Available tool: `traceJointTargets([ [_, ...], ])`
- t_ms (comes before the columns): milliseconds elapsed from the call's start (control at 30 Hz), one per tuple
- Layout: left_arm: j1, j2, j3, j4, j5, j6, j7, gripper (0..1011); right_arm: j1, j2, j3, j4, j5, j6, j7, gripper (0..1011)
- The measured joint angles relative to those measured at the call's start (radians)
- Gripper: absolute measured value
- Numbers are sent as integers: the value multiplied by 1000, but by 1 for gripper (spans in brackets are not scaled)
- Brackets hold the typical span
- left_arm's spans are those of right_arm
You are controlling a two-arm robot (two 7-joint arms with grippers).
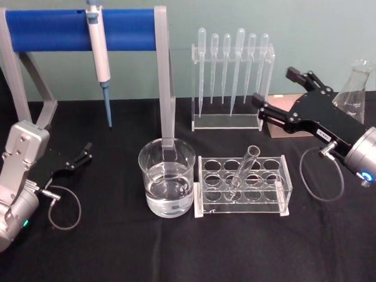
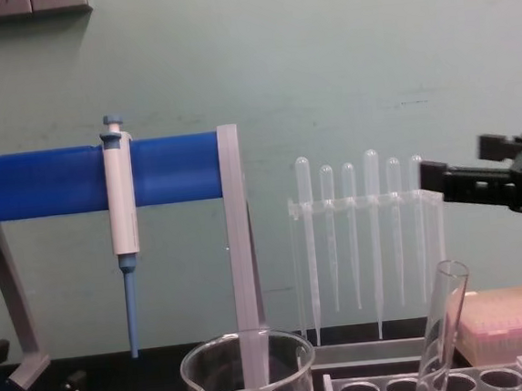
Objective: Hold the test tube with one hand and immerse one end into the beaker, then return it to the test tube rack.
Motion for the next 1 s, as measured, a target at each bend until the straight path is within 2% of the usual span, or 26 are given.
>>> traceJointTargets([
  [33, 0, 0, 0, 0, 0, 0, 0, 1000, -18, -15, 11, -2, -18, -2, -44, 1003],
  [67, 0, 0, 0, 0, 0, 0, 0, 1000, -18, -15, 11, -2, -18, -2, -44, 1003],
  [167, 0, 0, 0, 0, 0, 0, 0, 1000, -48, -44, 29, -3, -54, -2, -125, 1002],
  [267, 0, 0, 0, 0, 0, 0, 0, 1000, -82, -80, 39, -10, -125, 14, -236, 1002],
  [400, 0, 0, 0, 0, 0, 0, 0, 1000, -102, -115, 42, -8, -179, 36, -317, 1003],
  [600, 0, 0, 0, 0, 0, 0, 0, 1000, -117, -157, 44, 7, -213, 71, -366, 1003],
  [1000, 0, 0, 0, 0, 0, 0, 0, 1000, -129, -181, 50, 15, -244, 120, -364, 1002],
])
